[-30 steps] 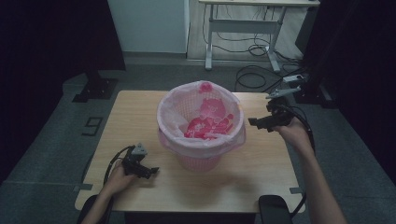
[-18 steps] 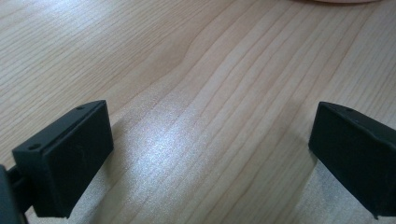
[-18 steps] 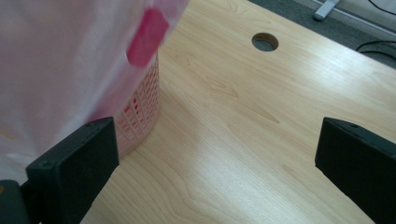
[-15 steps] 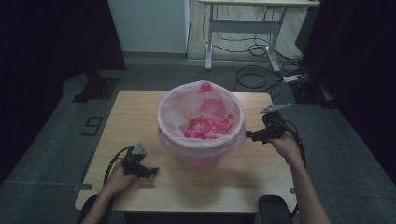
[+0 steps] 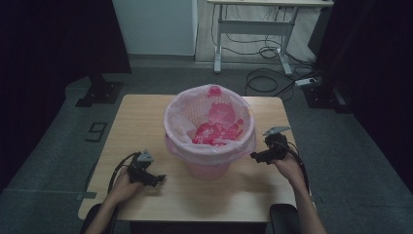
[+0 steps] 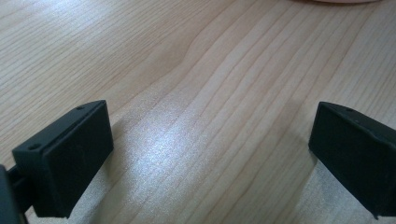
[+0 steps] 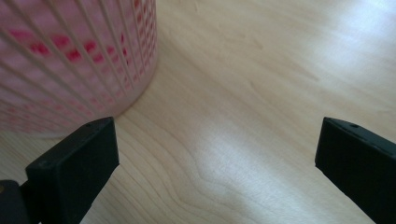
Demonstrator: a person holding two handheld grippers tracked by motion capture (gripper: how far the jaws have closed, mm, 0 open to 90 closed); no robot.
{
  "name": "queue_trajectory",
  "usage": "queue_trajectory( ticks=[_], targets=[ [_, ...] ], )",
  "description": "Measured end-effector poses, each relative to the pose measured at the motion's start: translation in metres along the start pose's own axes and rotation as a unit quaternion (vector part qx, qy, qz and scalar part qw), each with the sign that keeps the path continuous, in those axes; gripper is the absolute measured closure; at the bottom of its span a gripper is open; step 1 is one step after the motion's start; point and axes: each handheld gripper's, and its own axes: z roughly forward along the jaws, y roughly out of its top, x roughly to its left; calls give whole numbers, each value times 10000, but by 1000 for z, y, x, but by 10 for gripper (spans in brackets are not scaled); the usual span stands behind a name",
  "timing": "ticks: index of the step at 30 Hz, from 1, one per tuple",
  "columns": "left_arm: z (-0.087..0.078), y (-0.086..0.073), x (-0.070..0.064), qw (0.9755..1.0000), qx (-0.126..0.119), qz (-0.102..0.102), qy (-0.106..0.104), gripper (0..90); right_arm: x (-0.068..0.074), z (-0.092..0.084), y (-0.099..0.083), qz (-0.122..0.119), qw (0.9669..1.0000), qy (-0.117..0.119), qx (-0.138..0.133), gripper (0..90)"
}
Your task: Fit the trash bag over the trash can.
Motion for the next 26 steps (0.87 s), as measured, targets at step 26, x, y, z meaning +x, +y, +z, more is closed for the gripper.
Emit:
queue_trajectory(
  ticks=[26],
  targets=[
    [0,0,0,10000,19,14,0,0,21,54,-65,188,9997,-32,-142,0]
  ],
)
